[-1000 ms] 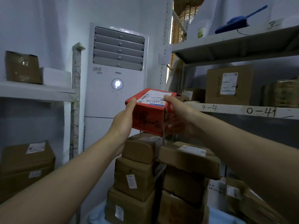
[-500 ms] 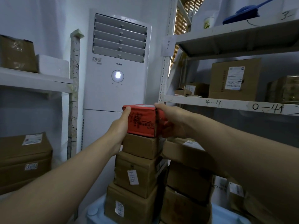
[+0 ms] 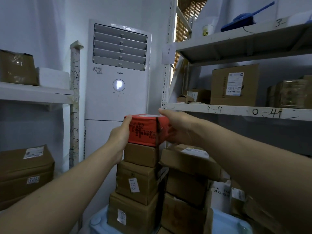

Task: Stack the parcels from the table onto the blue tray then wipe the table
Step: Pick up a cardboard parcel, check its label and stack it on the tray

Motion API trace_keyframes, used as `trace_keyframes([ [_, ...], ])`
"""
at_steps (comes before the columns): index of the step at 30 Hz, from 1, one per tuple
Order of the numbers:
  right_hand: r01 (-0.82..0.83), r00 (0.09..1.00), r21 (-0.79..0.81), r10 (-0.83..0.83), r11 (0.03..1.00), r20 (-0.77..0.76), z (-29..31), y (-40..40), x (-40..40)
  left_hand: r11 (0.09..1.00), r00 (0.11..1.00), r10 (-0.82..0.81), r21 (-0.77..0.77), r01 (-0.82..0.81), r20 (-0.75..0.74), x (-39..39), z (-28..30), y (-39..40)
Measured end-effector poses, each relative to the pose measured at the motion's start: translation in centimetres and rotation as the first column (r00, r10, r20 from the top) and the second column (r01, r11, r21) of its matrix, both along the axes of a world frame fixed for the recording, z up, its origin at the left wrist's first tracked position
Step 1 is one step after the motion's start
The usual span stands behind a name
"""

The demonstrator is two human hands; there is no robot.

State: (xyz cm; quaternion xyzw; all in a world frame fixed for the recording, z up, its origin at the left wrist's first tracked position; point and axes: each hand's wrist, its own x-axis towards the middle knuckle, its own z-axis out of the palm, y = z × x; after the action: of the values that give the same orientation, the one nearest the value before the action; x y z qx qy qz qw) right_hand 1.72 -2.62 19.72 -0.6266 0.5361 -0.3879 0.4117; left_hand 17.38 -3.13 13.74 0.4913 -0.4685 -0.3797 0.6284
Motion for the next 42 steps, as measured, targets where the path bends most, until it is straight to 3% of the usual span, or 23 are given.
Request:
trace_keyframes([
  [4,0.074,0.993,-0.079,-0.067,0.994,0.093,0.2,1.8,-2.7,0.962,0.974,0.224,-0.159,-0.224,-0.014,-1.3,0.4,0.7],
  [8,0.161,0.963,-0.144,-0.124,0.976,0.239,-0.6,5.1,-6.7,0.833,0.901,0.431,-0.405,-0.377,0.048,-5.2,1.3,4.1],
  [12,0.244,0.899,-0.15,-0.166,0.958,0.405,-2.5,9.5,-12.0,0.87,0.983,0.18,-0.472,-0.141,0.039,-11.1,0.5,9.4],
  [16,0.337,0.847,-0.121,-0.245,0.934,0.471,-5.4,12.8,-18.0,0.868,0.992,-0.03,-0.489,0.088,0.124,-17.0,-2.1,13.5],
  [19,0.426,0.786,-0.042,-0.346,0.904,0.513,-8.5,14.9,-23.5,0.889,0.97,-0.194,-0.392,0.236,0.144,-21.8,-5.4,14.8],
  [23,0.568,0.701,0.082,-0.533,0.819,0.474,-13.1,17.0,-30.1,0.93,0.934,-0.334,-0.118,0.349,0.127,-27.0,-10.8,14.4],
  [27,0.584,0.665,0.21,-0.611,0.784,0.43,-17.5,17.7,-34.5,0.936,0.928,-0.351,0.075,0.344,0.125,-30.2,-14.4,12.7],
  [38,0.471,0.681,0.397,-0.611,0.788,0.404,-24.3,9.9,-34.3,0.923,0.926,-0.319,0.287,0.255,0.202,-32.3,-16.6,3.0],
  [42,0.418,0.637,0.431,-0.596,0.8,0.489,-24.5,6.6,-33.0,0.896,0.932,-0.351,0.319,0.308,0.089,-33.5,-15.8,1.7],
])
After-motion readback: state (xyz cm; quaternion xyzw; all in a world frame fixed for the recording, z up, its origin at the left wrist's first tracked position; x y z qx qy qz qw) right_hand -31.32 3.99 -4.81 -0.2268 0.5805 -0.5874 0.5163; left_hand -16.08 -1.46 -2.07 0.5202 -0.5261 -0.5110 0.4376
